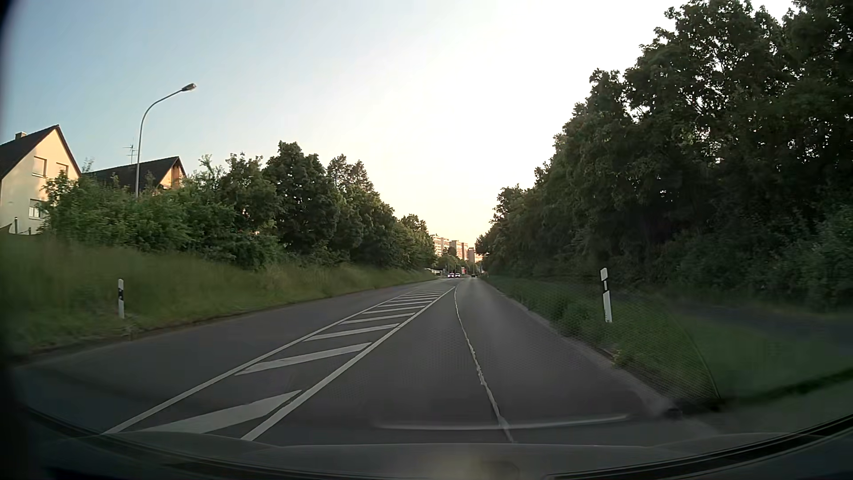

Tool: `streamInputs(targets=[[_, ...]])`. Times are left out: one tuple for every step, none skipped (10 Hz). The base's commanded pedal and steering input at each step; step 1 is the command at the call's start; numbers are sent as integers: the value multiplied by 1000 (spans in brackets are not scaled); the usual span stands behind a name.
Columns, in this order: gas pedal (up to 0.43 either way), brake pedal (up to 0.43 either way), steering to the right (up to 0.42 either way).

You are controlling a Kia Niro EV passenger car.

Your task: Follow the waypoints while adhering to traffic rules and regulations

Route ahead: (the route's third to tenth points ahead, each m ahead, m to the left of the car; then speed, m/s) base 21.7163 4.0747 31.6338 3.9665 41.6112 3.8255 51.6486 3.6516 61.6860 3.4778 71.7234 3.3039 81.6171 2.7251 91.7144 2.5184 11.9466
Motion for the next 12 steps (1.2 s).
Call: streamInputs(targets=[[39, 24, 14], [39, 30, 14], [39, 30, 14], [39, 30, 12], [39, 30, 12], [39, 30, 11], [39, 24, 10], [39, 30, 10], [39, 30, 6], [39, 24, 3], [39, 30, 2], [39, 30, 1]])
